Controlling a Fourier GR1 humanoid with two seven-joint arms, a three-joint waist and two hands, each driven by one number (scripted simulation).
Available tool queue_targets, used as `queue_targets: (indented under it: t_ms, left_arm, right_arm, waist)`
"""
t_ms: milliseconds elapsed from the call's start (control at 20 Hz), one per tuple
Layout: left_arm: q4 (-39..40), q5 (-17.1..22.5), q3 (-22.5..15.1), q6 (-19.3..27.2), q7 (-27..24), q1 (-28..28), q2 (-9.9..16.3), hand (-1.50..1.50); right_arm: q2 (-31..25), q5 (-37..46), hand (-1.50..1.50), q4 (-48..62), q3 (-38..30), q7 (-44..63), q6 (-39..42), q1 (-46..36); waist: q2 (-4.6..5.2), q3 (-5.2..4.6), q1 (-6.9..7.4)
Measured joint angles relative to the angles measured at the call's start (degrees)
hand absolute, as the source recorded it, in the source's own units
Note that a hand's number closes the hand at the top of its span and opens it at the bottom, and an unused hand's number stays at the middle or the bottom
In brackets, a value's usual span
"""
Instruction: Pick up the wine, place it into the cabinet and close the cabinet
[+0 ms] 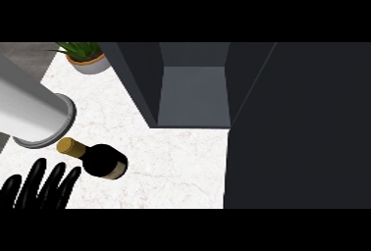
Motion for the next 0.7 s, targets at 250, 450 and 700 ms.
queue_targets:
  t_ms: [250, 450, 700]
  left_arm:
    - [-0.5, -0.2, -2.1, 0.9, 0.6, 1.9, -0.4, -1.5]
    - [-0.9, -0.3, -2.4, 2.1, 1.4, 2.6, -0.5, -1.5]
    - [-1.3, -0.5, -2.7, 3.4, 1.9, 4.5, -0.6, -1.5]
  right_arm:
    - [0.0, 0.4, -1.5, -1.0, 1.0, 3.7, -1.2, -2.2]
    - [-0.5, 0.3, -1.5, -1.5, 0.1, 6.2, -1.8, -3.9]
    - [-0.1, 0.5, -1.5, -1.9, 0.4, 7.5, -2.8, -4.8]
  waist:
    - [0.02, 0.01, 0.02]
    - [-0.02, 0.02, 0.04]
    - [-0.08, 0.03, 0.11]
